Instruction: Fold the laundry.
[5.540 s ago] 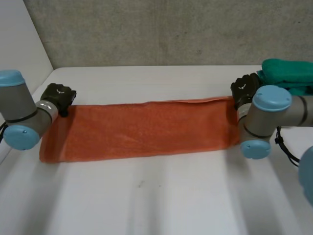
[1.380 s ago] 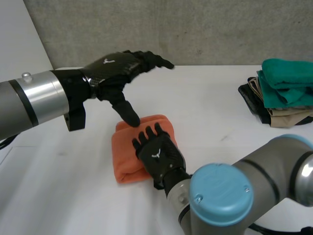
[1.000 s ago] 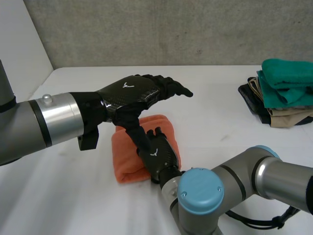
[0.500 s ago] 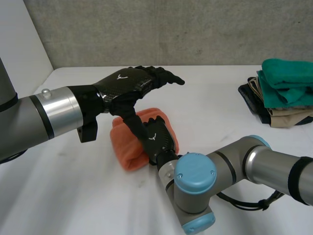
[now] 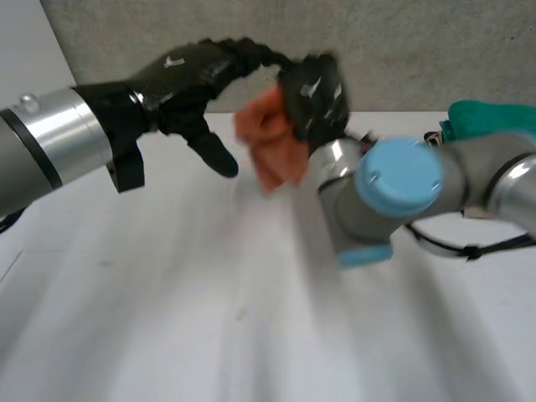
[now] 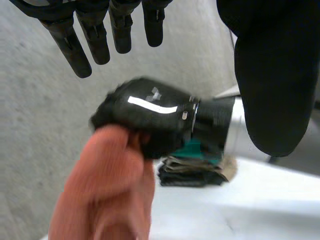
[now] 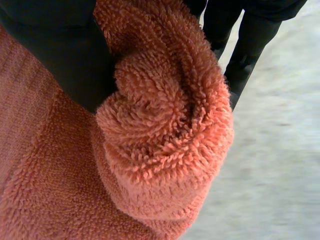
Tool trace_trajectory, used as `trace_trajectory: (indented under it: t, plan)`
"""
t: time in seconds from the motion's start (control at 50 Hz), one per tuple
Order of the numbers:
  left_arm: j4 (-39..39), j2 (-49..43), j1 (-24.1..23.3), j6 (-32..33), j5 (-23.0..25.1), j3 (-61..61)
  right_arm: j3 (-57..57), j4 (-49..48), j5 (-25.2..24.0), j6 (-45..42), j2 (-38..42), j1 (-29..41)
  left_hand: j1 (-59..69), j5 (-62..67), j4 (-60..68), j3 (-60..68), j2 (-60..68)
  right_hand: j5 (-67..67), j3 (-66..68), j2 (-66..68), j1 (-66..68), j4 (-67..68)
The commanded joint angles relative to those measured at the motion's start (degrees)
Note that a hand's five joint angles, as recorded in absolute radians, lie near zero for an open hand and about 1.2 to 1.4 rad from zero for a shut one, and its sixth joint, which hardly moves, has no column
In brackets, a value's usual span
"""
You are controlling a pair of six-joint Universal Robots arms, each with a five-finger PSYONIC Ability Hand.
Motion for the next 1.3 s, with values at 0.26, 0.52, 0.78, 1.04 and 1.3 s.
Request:
trace_trajectory:
  t: [0.26,0.52,0.78,1.04,1.3]
  plan:
    - [6.98,1.20,-2.74,-6.38,-2.24,-2.35,0.73,-5.39,-8.73,8.80,-5.13,-33.96,-0.67,-2.81,-1.56,-2.04,-1.91,18.05,13.48,14.97,24.19,11.64]
    - [7.60,-0.74,-5.21,-3.13,-2.85,-6.31,5.31,-3.46,-35.36,10.39,11.65,-50.41,-0.67,-2.81,-1.56,-2.04,-1.91,18.05,13.48,14.97,24.19,11.64]
    - [6.81,-0.56,-5.82,-2.95,-2.94,-4.20,7.85,1.73,-28.87,17.23,2.18,-51.82,-0.67,-2.81,-1.56,-2.04,-1.91,-51.95,-56.52,-55.03,-45.81,-58.36]
    - [5.84,2.42,-7.40,-3.65,-3.56,-4.81,12.17,20.95,-27.12,23.75,-13.03,-54.37,-0.67,-2.81,-1.56,-2.04,-1.91,-51.95,-56.52,-55.03,-45.81,-58.36]
    - [7.86,6.03,-7.76,-6.37,-4.35,-5.35,1.00,23.65,5.05,-3.93,-16.90,-57.55,-0.67,-2.81,-1.56,-2.04,-1.91,-51.95,-56.52,-55.03,-45.81,-58.36]
